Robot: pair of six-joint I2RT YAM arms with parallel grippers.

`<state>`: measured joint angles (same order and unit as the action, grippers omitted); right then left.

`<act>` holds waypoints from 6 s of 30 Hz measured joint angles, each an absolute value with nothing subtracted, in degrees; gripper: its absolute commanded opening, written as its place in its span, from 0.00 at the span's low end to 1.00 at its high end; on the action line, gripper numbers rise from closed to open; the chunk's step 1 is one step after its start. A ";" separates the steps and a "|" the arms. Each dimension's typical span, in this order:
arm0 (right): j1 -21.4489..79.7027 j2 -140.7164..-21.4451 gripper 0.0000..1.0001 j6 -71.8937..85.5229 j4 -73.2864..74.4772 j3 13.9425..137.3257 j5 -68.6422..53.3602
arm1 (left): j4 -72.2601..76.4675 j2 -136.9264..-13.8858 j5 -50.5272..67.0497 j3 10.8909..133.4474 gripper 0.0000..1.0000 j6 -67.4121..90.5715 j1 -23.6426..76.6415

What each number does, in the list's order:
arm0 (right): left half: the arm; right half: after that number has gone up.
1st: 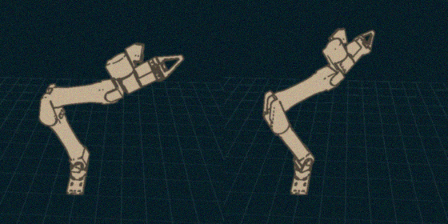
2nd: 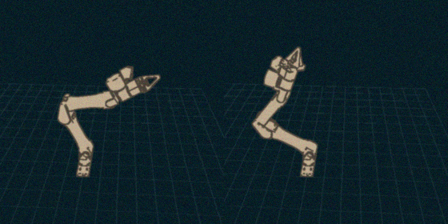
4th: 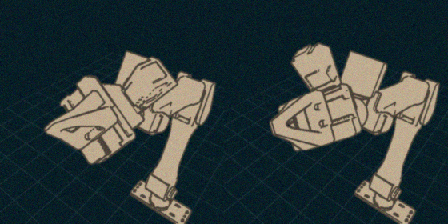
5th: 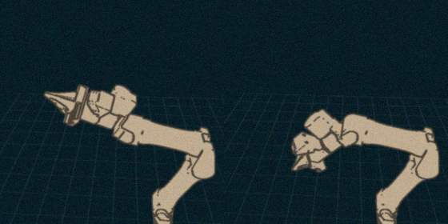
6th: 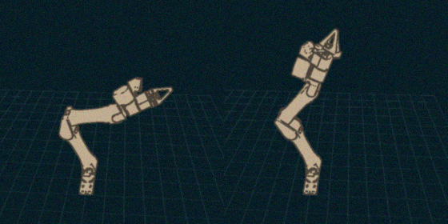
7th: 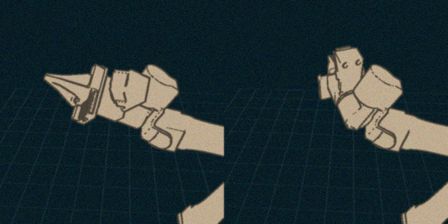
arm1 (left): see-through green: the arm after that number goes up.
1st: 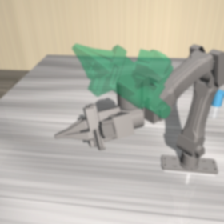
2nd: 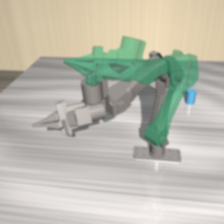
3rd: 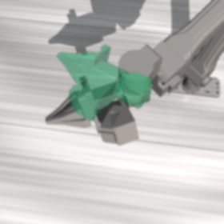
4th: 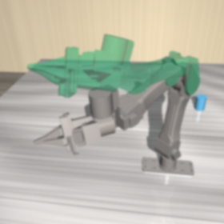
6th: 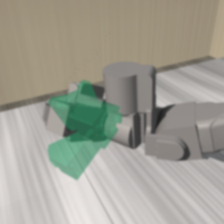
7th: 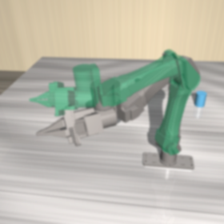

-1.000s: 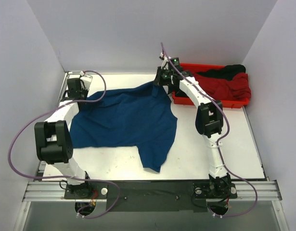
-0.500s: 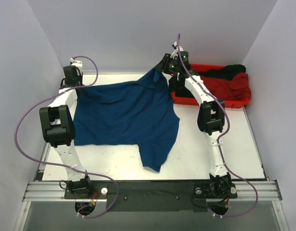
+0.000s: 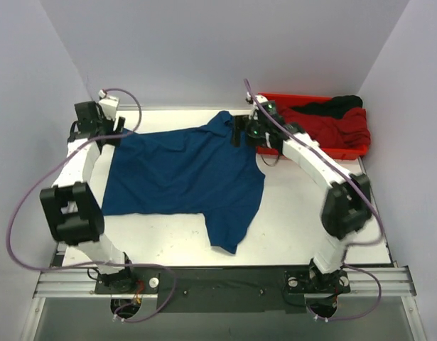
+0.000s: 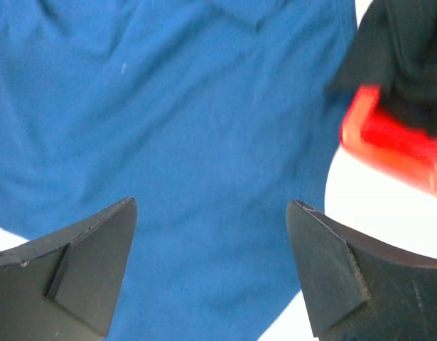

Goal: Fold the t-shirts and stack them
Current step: Flatten out the tshirt

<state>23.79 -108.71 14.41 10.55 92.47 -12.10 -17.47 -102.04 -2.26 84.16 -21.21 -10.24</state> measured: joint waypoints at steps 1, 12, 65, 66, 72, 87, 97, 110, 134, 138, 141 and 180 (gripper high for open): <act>24.73 -102.89 0.77 14.22 11.20 87.44 -11.22 | -18.13 -97.78 -0.40 80.31 0.85 -23.66 -10.17; 30.13 -79.96 0.68 21.12 11.03 48.77 -11.00 | -30.70 -64.82 10.00 39.33 0.88 -61.01 -9.82; 29.87 -58.33 0.55 18.61 31.42 46.35 -0.40 | -18.06 -61.76 3.73 25.76 0.00 -61.28 -1.04; 28.62 -58.11 0.53 19.40 31.24 45.23 -1.76 | -18.04 -61.87 3.77 25.76 0.00 -61.04 -1.04; 19.81 -65.30 0.52 21.87 29.69 40.34 -7.86 | -18.06 -62.04 4.99 25.98 0.00 -59.86 -0.82; 38.98 -52.01 0.76 -46.72 39.07 47.97 -15.22 | -17.65 -59.53 7.44 25.98 0.00 -59.13 -0.78; 39.05 -70.87 0.74 -66.70 41.08 45.80 -11.94 | -15.64 -60.62 9.28 26.50 0.00 -59.13 -0.78; 37.58 -87.31 0.70 -73.43 34.30 46.70 -11.35 | -15.55 -61.87 9.23 26.50 0.00 -60.40 -0.78; 39.90 -84.42 0.00 -51.70 41.21 56.01 -17.98 | -17.06 -62.78 4.89 29.15 0.00 -60.12 -1.28; 41.36 -73.36 0.00 -36.45 43.16 60.75 -26.85 | -19.86 -62.06 3.20 31.90 0.00 -59.94 -2.79; 41.30 -67.02 0.00 -24.12 43.42 62.06 -34.57 | -22.41 -60.93 1.93 34.54 0.00 -59.11 -3.31; 16.56 -96.84 0.00 21.19 22.96 110.67 -45.54 | -43.35 -66.83 -9.82 67.90 0.00 -46.72 -3.27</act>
<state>16.56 -96.84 21.19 22.96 110.67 -45.54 -43.35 -66.83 -9.82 67.90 -46.72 -3.27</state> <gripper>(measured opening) 0.011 0.026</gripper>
